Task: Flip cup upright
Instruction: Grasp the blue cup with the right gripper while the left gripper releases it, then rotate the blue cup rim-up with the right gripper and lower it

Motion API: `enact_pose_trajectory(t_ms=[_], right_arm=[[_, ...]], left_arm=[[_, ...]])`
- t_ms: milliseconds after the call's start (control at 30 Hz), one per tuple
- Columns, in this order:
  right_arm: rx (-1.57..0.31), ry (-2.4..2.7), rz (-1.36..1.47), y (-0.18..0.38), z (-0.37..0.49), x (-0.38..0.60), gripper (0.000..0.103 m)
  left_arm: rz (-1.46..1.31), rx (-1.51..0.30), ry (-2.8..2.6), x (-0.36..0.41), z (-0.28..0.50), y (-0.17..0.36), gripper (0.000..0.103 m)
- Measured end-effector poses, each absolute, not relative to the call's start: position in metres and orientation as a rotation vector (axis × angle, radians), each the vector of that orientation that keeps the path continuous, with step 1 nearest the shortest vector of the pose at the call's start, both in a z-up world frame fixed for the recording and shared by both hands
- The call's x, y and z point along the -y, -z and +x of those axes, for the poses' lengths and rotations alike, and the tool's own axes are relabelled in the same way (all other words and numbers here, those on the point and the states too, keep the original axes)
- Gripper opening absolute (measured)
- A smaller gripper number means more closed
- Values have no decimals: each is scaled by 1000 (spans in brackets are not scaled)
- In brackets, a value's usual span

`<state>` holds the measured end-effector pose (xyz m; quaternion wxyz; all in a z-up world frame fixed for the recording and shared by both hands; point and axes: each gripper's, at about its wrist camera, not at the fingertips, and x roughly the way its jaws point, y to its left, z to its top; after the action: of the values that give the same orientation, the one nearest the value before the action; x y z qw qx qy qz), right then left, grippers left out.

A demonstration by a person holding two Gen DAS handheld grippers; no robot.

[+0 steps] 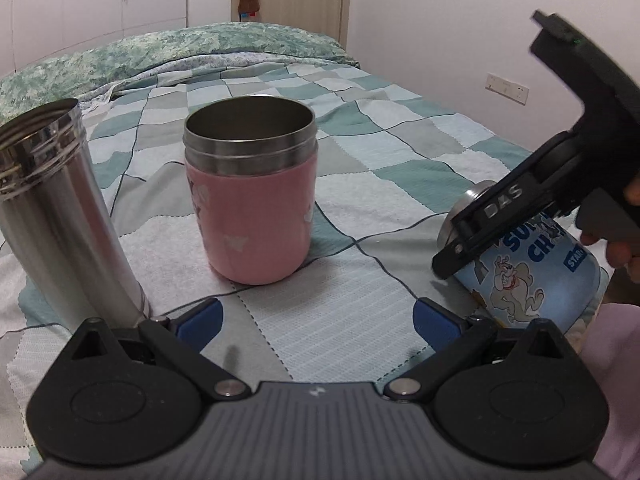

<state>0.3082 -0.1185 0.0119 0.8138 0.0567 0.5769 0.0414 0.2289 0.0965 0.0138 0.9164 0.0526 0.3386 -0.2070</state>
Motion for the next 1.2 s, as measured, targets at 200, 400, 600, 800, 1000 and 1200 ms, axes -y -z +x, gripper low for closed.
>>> enact_pose_trajectory(t_ms=[200,400,600,800,1000,1200], right_arm=[[-1170,-147,70,-16,300,115,83],[-997,-250,65,-41,272,128,83],[-796,-282,86,-68,258,147,83],[-577,-234,-17,-82,277,147,83],[-501,-218,-80,-71,312,142,83],[-524,-250,-96,-40,336,136,83]], left_arm=[[98,-687,430,-98,225,-16,103],[78,-673,430,-99,221,-20,103],[50,-641,416,-99,215,-28,103],[38,-617,368,-96,216,-34,103],[15,-611,310,-93,230,-33,103],[20,-622,268,-90,241,-26,103]])
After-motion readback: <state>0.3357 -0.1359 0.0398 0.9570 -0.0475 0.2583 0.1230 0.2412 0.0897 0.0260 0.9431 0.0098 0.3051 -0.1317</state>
